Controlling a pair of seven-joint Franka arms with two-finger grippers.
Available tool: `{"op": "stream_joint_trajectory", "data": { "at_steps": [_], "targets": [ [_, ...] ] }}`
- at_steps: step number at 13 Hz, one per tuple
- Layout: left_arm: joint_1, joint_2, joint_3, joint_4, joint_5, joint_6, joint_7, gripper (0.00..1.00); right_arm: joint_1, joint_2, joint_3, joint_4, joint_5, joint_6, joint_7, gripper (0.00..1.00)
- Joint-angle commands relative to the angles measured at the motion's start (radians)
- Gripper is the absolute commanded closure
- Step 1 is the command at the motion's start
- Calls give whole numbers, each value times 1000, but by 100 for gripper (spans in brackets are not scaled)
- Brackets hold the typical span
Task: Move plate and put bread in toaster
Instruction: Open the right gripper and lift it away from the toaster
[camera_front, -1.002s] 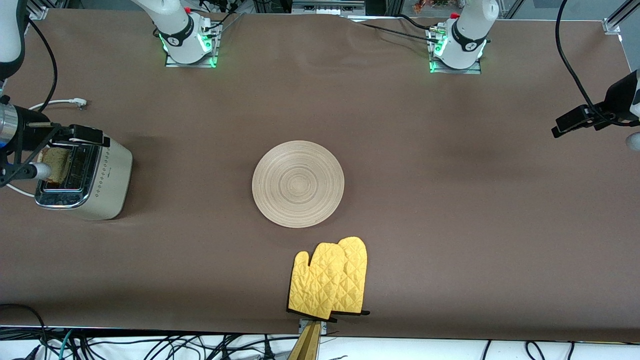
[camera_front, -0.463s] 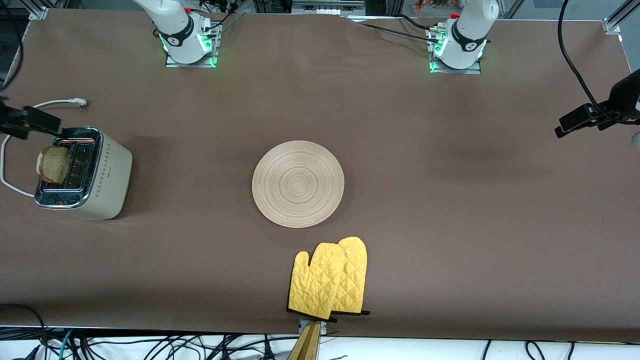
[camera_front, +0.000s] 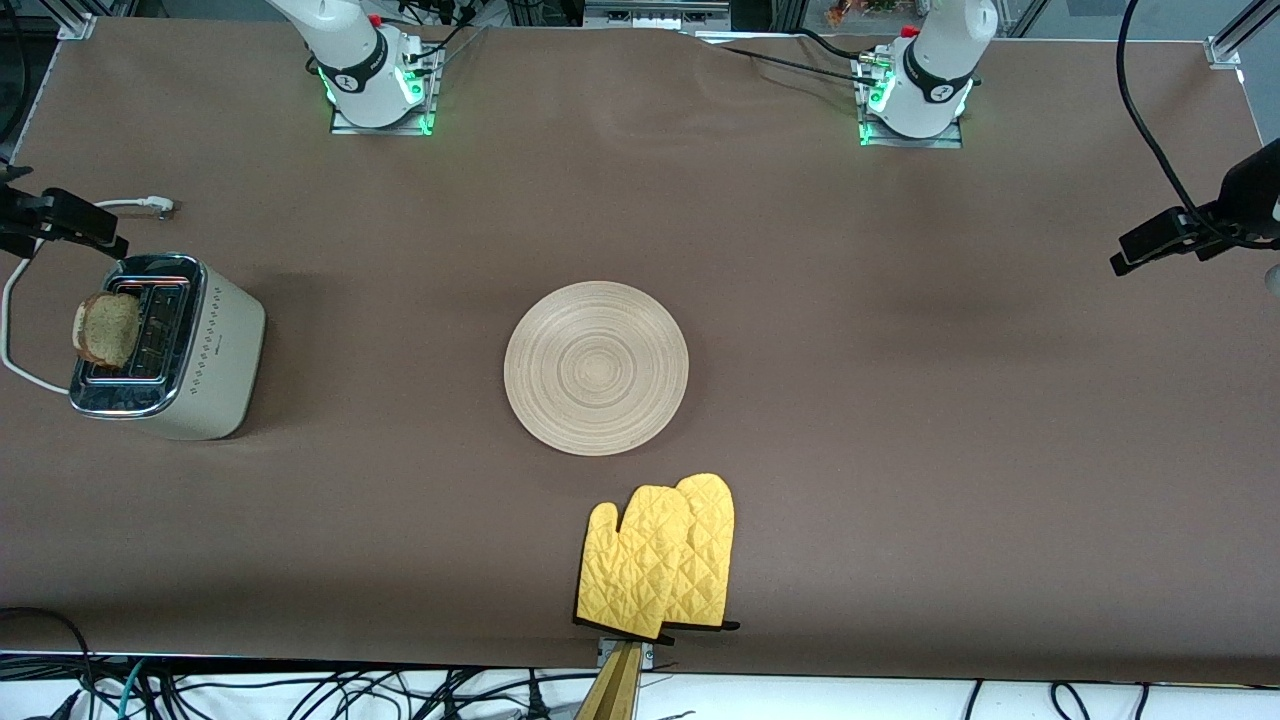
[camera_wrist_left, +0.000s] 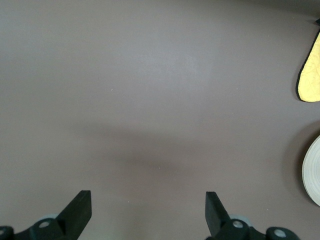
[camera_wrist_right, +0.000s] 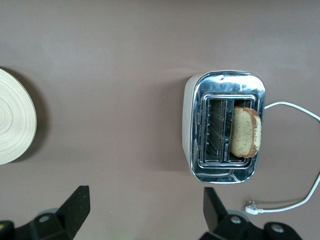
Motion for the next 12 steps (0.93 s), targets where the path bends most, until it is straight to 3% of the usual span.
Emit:
{"op": "stream_joint_trajectory", "data": {
  "at_steps": [1, 12],
  "targets": [
    [14, 9, -5, 26, -25, -7, 22, 0, -4, 0, 8, 0, -15, -7, 1, 0],
    [14, 9, -5, 26, -25, -7, 22, 0, -7, 7, 6, 1, -24, -10, 2, 0]
  ]
}}
